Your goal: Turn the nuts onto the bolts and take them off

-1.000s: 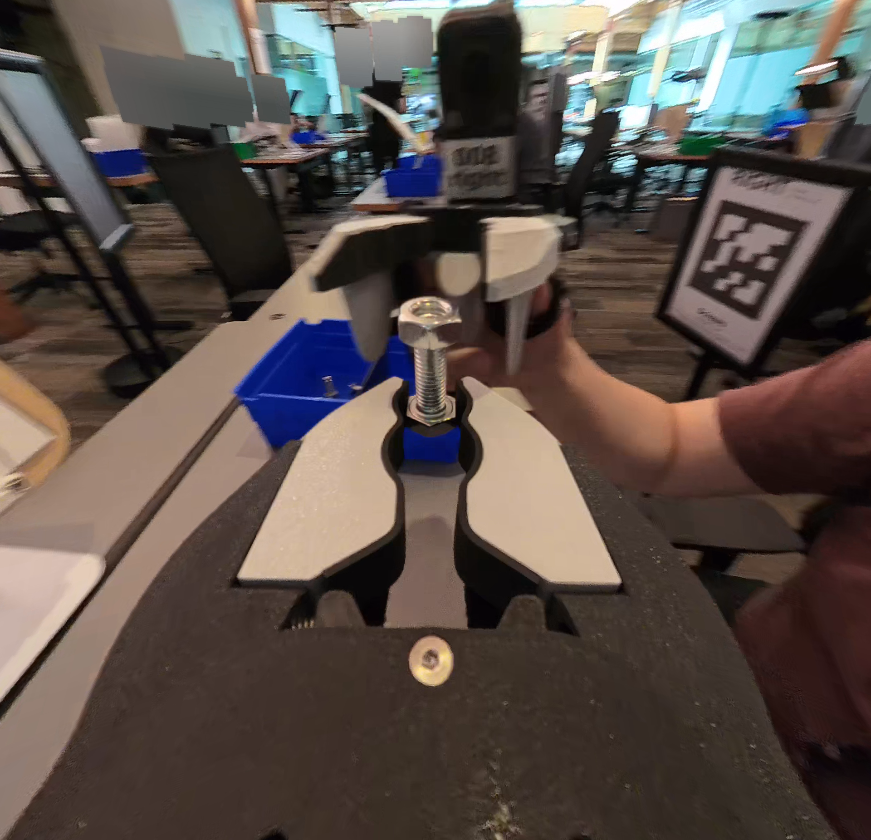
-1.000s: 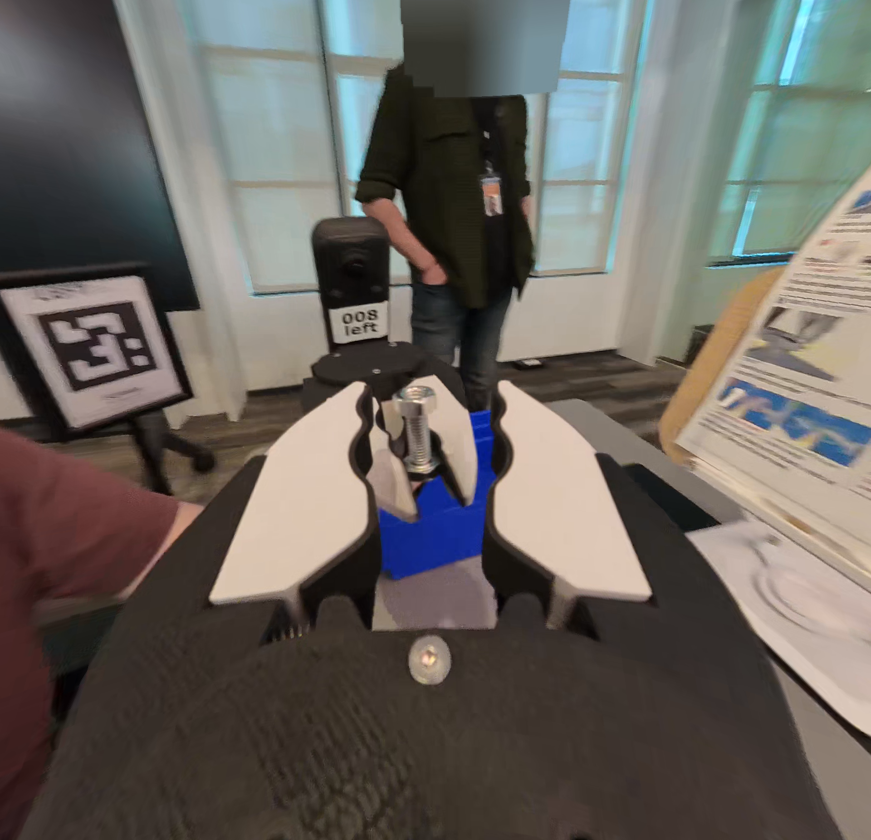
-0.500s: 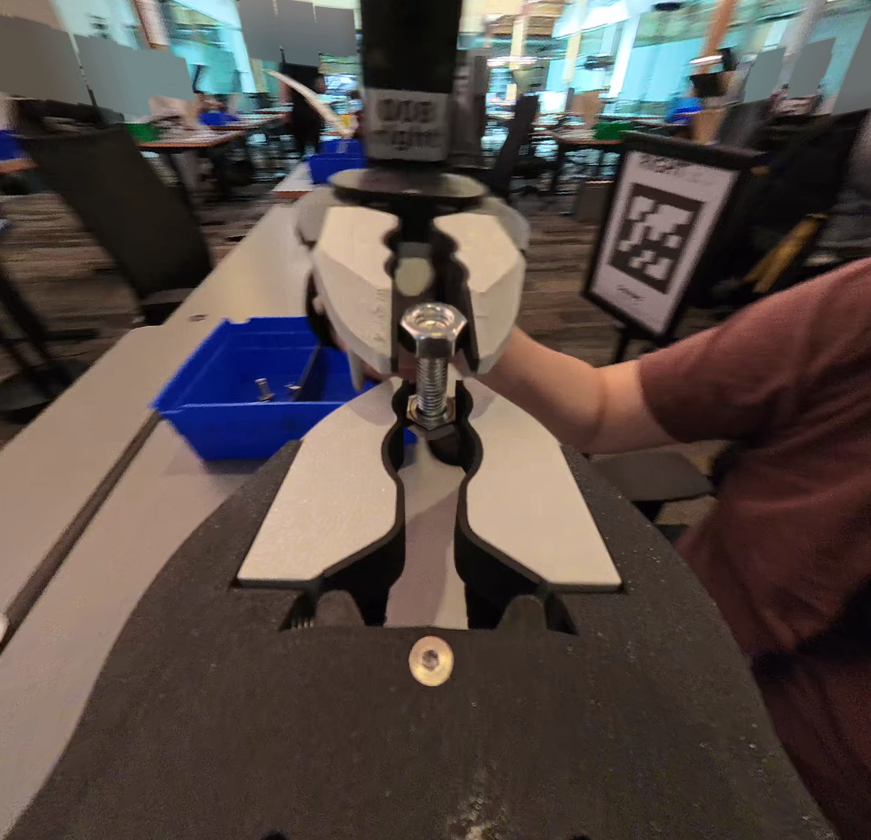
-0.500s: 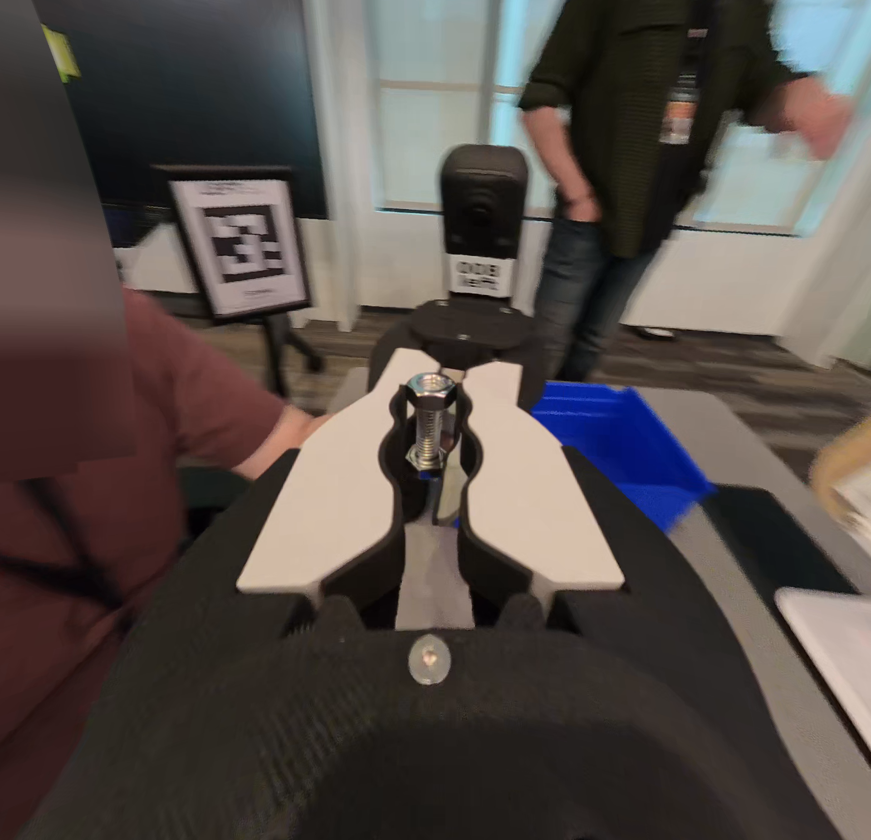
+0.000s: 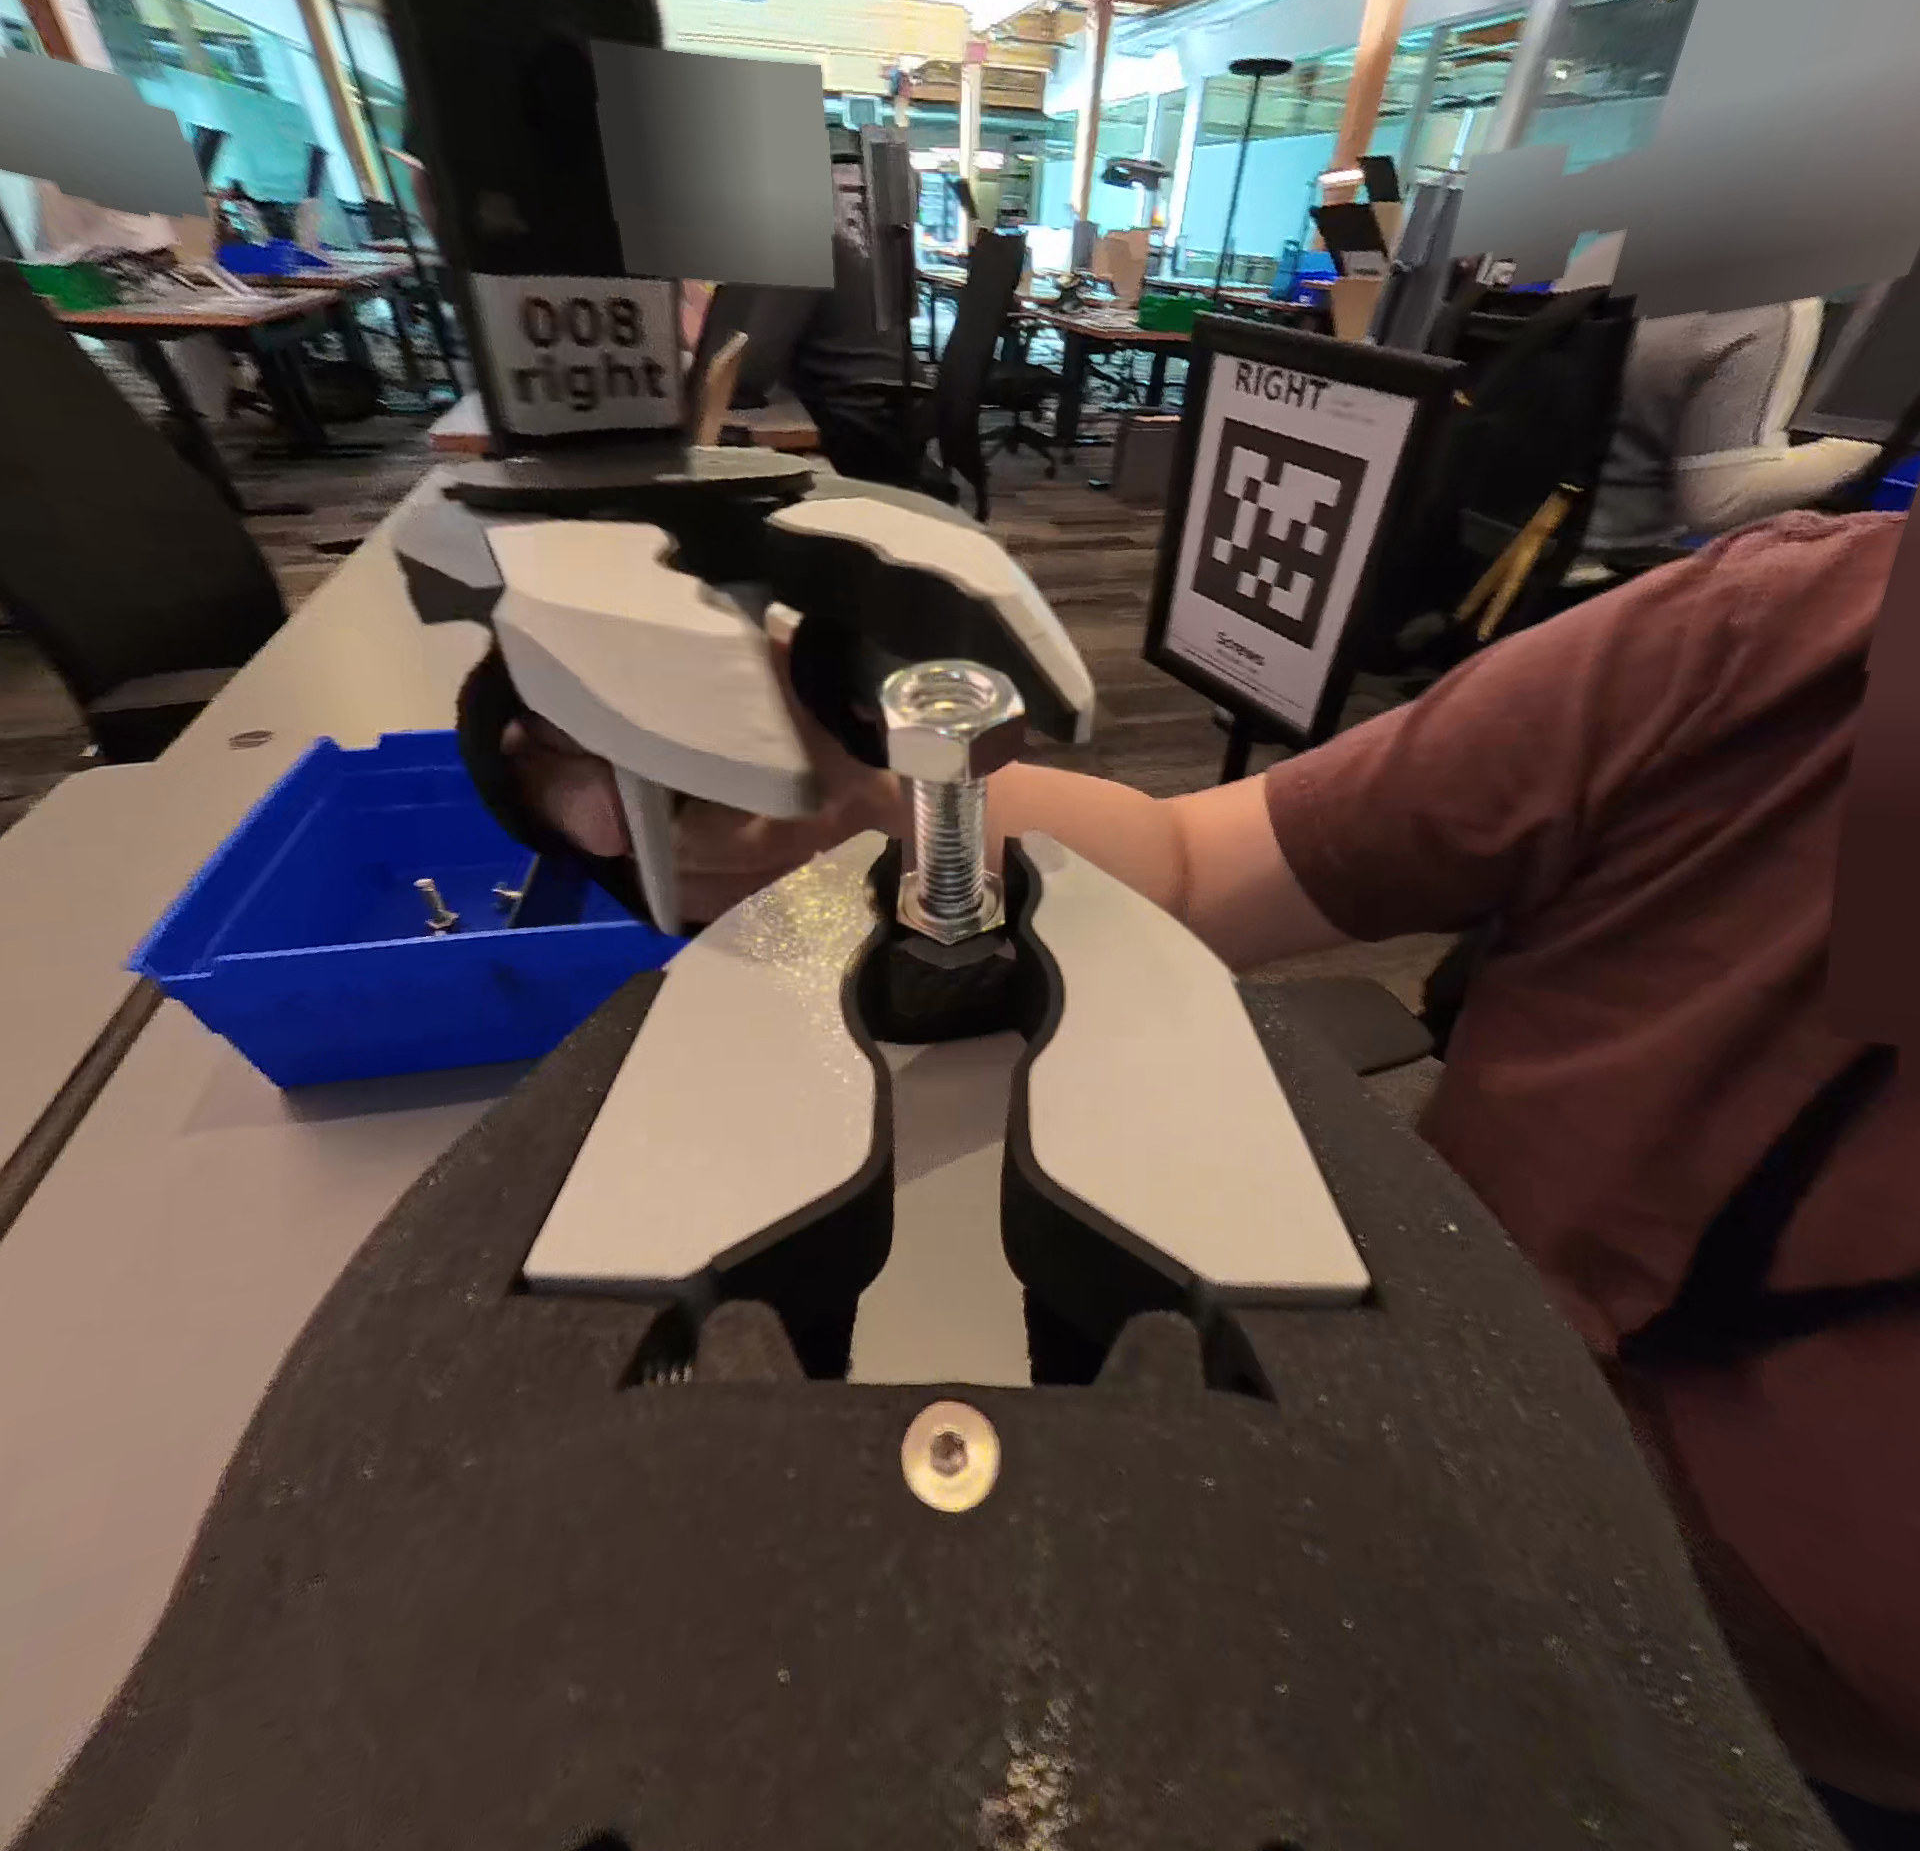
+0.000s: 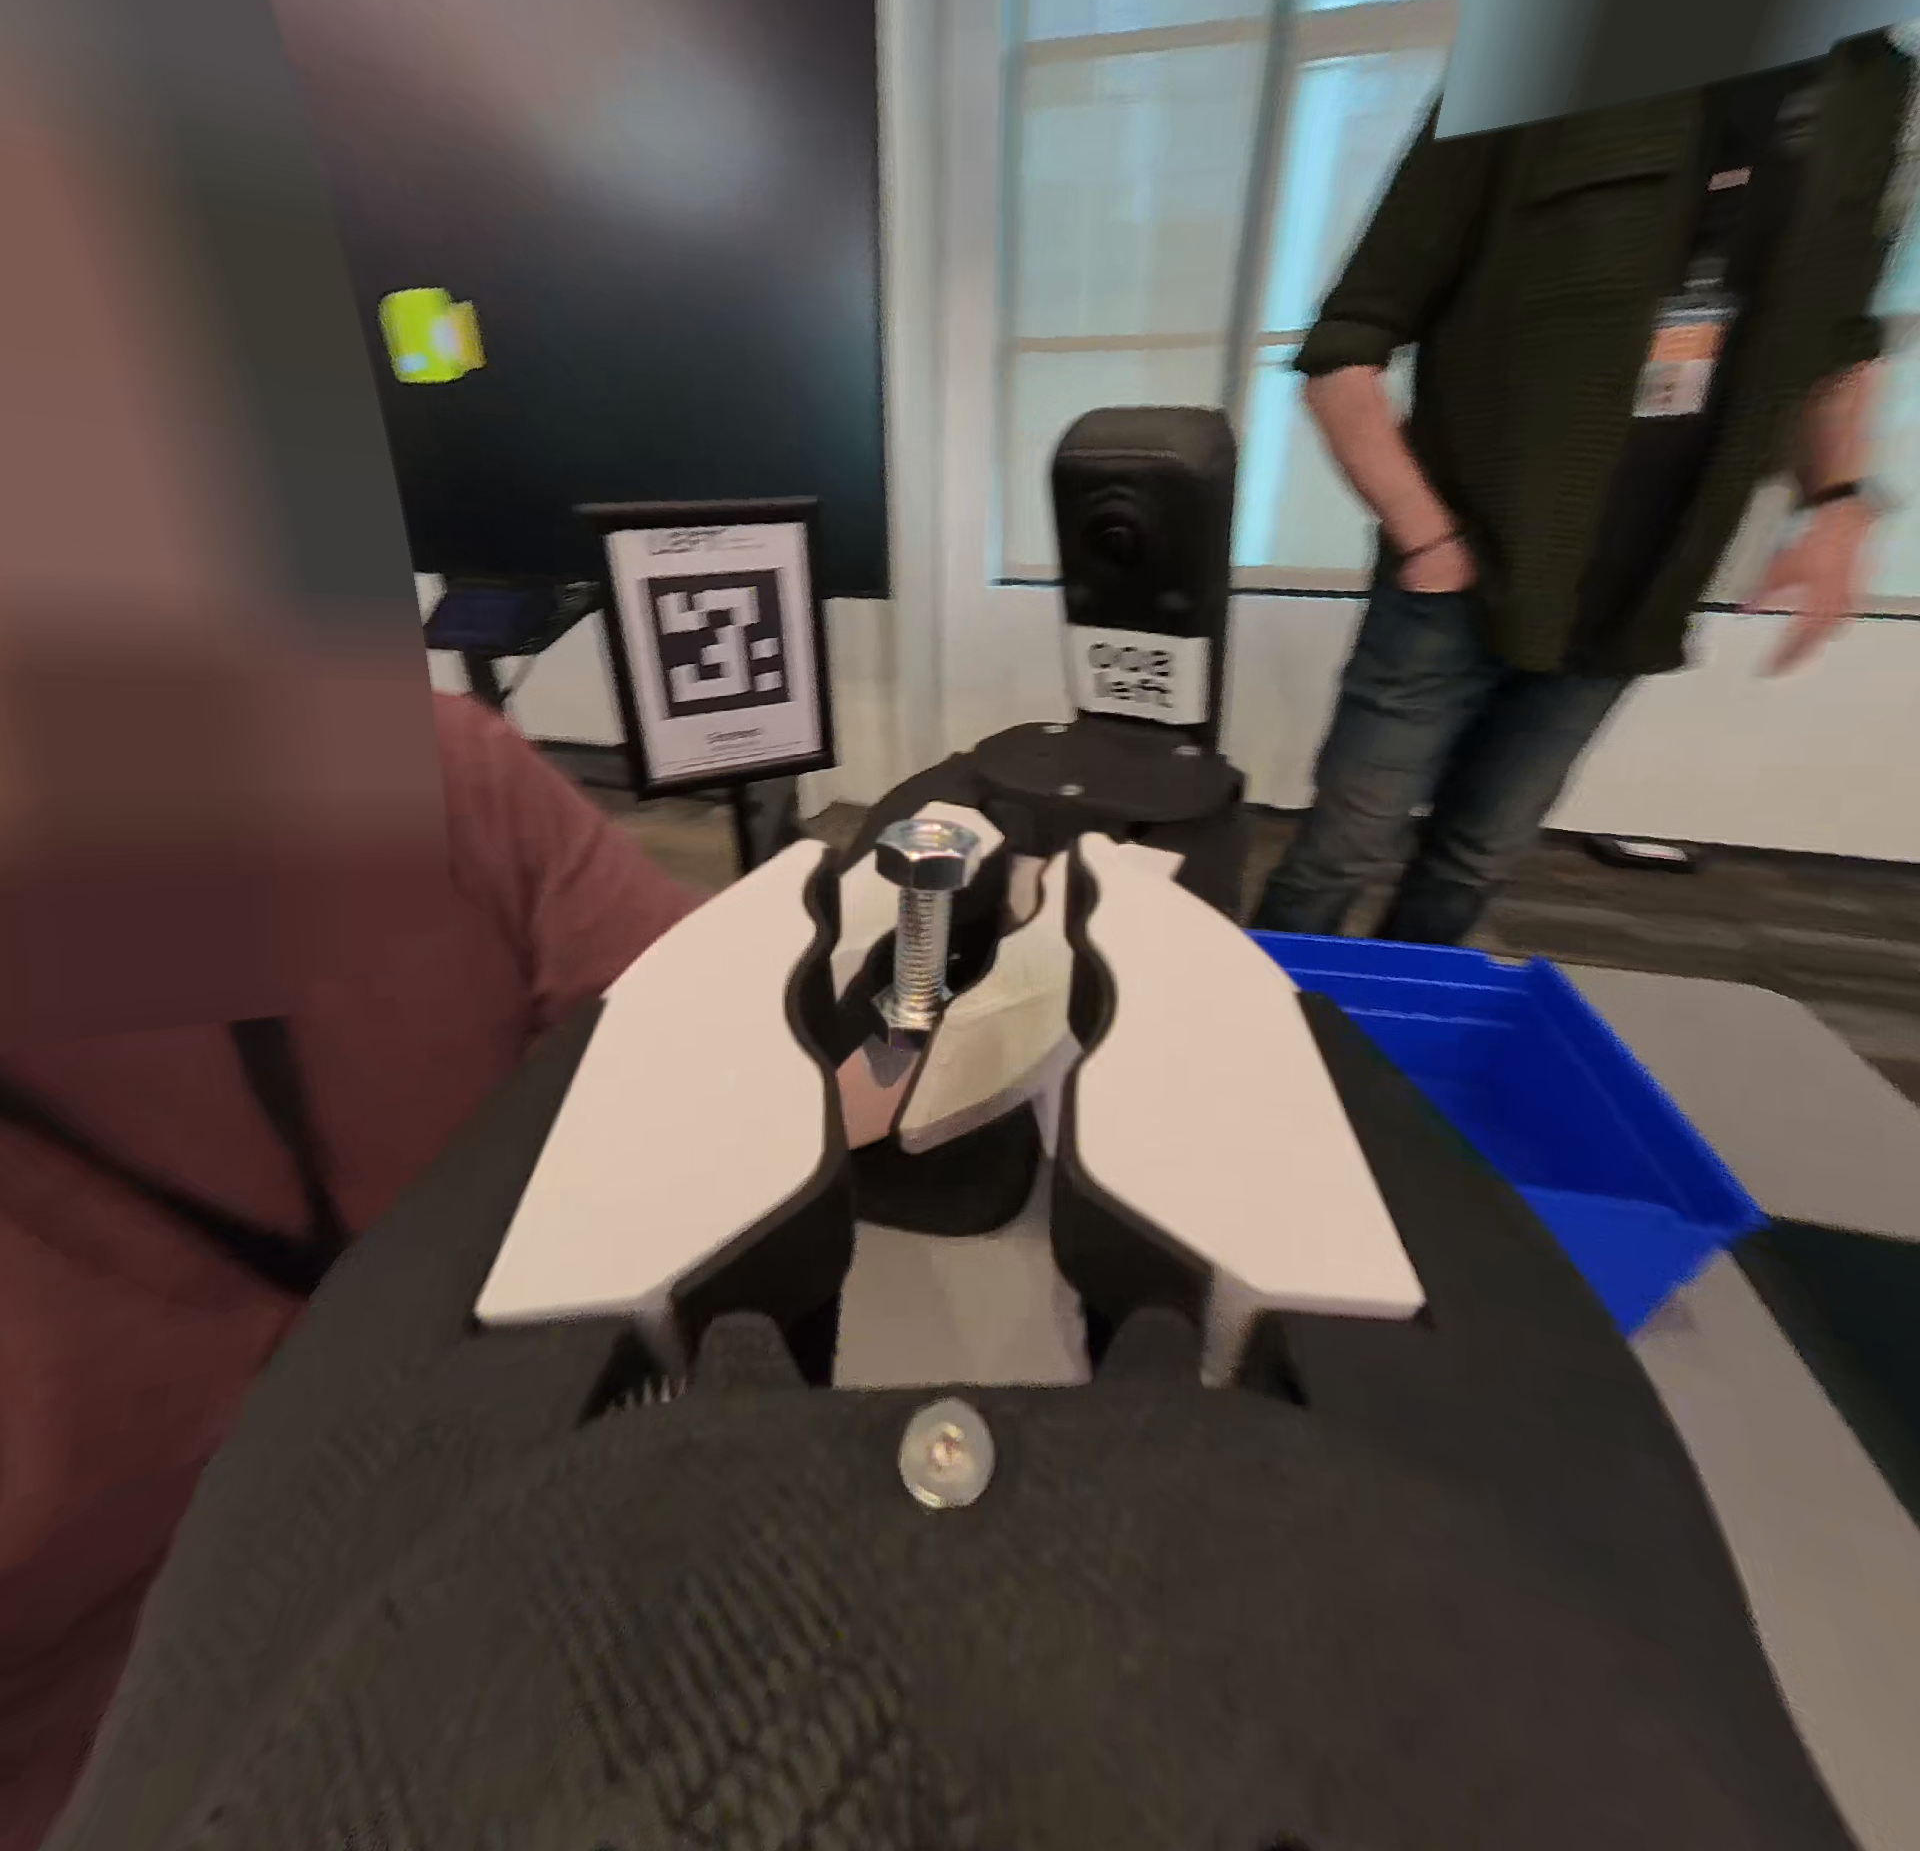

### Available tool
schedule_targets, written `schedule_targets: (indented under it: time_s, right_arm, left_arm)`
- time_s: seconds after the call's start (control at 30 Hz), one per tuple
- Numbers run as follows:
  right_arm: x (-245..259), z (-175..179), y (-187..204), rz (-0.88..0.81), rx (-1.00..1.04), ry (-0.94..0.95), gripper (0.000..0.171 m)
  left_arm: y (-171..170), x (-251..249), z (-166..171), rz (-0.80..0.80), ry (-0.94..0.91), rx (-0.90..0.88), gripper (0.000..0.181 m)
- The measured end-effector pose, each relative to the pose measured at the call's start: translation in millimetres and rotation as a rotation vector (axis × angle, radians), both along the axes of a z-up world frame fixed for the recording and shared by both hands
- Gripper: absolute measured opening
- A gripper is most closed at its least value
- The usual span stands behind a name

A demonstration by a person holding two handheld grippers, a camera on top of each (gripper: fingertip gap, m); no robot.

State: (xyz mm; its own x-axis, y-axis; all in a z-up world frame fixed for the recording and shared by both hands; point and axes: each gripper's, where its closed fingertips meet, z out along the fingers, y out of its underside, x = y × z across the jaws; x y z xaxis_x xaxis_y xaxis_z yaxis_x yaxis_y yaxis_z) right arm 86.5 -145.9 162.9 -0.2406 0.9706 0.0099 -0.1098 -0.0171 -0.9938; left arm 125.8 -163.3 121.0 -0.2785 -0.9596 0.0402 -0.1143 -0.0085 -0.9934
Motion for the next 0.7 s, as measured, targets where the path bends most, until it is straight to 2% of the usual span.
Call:
schedule_targets:
  time_s: [0.1, 0.17, 0.3, 0.37, 0.4, 0.43, 0.57, 0.7]
  right_arm:
    - [5.5, 5.4, 21.8, -0.226, -0.03, 0.028, 0.044]
    - [7.8, 6.1, 32.2, -0.365, -0.026, 0.022, 0.047]
    - [-2.8, 1.5, 32.7, -0.474, -0.015, -0.067, 0.046]
    - [-7.9, -2.6, 37.6, -0.53, -0.007, -0.121, 0.038]
    - [-9.0, -4.4, 39.8, -0.551, 0.003, -0.142, 0.02]
    - [-10.1, -5.0, 40.1, -0.557, 0.015, -0.151, 0.02]
    - [-15.6, -6.8, 24.9, -0.41, 0.007, -0.174, 0.02]
    - [-11.7, -1.0, -12.1, -0.024, 0.007, -0.119, 0.021]
  left_arm:
    - [12.4, -1.9, 5.8, 0.074, -0.027, -0.004, 0.018]
    - [28.9, -2.0, 3.4, 0.183, -0.009, 0.022, 0.018]
    - [48.9, -2.2, -1.9, 0.318, 0.022, 0.068, 0.018]
    - [51.2, -1.5, -2.5, 0.339, 0.027, 0.075, 0.018]
    - [51.4, -1.0, -2.7, 0.343, 0.028, 0.079, 0.018]
    - [50.1, -0.7, -3.1, 0.337, 0.031, 0.08, 0.018]
    - [36.8, -2.0, -3.9, 0.248, 0.039, 0.066, 0.018]
    - [-1.5, -4.7, 0.3, -0.003, 0.012, 0.008, 0.018]
